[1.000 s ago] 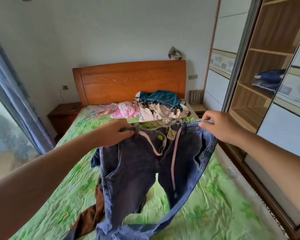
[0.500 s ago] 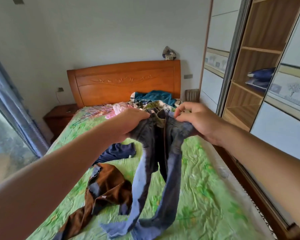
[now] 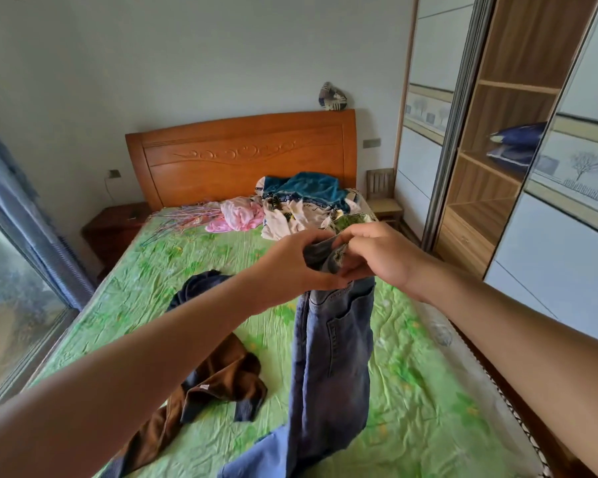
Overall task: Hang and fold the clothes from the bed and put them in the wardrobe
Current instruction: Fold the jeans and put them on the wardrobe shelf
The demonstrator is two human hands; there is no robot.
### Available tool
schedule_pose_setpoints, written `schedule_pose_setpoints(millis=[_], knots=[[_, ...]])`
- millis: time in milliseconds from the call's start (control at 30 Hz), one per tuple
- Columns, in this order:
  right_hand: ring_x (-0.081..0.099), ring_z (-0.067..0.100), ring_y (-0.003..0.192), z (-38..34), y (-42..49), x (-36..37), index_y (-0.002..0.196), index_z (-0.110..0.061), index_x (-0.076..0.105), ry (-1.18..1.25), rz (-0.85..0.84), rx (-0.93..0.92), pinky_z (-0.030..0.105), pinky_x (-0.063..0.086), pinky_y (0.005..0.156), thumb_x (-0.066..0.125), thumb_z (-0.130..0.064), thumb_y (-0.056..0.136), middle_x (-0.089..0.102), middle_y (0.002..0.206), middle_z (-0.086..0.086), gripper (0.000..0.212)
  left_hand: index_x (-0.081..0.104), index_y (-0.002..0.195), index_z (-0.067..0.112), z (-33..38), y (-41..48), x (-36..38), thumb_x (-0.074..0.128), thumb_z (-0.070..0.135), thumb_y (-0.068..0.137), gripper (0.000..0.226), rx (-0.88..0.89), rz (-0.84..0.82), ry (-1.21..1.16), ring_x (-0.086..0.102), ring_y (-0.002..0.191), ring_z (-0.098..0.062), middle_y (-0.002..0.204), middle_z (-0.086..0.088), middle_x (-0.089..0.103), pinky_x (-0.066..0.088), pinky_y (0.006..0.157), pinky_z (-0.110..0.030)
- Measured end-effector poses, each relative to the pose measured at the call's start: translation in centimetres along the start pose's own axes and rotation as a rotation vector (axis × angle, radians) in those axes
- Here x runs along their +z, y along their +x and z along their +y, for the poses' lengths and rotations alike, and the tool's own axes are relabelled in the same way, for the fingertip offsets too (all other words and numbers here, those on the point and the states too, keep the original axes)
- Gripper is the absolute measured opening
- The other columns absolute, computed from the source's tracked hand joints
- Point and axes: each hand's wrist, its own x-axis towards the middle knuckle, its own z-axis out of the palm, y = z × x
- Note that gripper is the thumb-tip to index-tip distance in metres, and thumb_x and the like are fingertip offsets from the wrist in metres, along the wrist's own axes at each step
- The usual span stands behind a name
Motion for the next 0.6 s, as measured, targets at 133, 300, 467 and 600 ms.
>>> schedule_pose_setpoints(millis=[133,300,467,600], knots=[[0.076,0.024,0.082,1.3,0.8,0.3,0.100,-0.008,0.068,-0.230,-0.066,0.001,0.041,0.061,0.083,0.053,0.004,0.091,0.077,0.082,0.012,0.022,0.064,0.120,0.023,-1.6,0.1,-0.4,0.063,-0.016,0.077,0.058,-0.026,0.060,0.134,0.062,0.068,0.005,0.093,0.003,0.067,0.047,0.058,-0.013],[0.071,0.029,0.059,2.4,1.0,-1.9,0.125,-0.033,0.049,-0.688,-0.197,0.257,0.042,0.061,0.062,0.052,-0.010,0.095,0.074,0.072,0.017,0.038,0.069,0.114,0.027,-3.1,-0.5,-2.6,0.059,-0.016,0.076,0.059,-0.032,0.066,0.210,0.066,0.079,-0.025,0.100,-0.006,0.070,0.055,0.064,-0.042],[0.070,0.025,0.078,2.1,2.2,-3.0,0.146,-0.032,0.046,-1.049,-0.269,0.258,0.042,0.063,0.074,0.067,-0.030,0.091,0.070,0.114,0.013,0.059,0.070,0.101,0.022,-2.7,-1.3,-4.0,0.056,-0.019,0.076,0.050,-0.013,0.045,0.241,0.053,0.058,-0.010,0.088,-0.004,0.068,0.042,0.050,-0.026],[0.049,0.031,0.130,2.2,2.8,-1.9,0.140,-0.041,0.052,-1.299,-0.273,0.064,0.045,0.050,0.099,0.071,-0.041,0.085,0.025,0.160,0.008,0.058,0.072,0.096,0.019,-2.7,-1.8,-4.8,0.052,-0.022,0.076,0.049,-0.030,0.068,0.220,0.051,0.059,-0.016,0.091,-0.019,0.068,0.038,0.048,-0.026]])
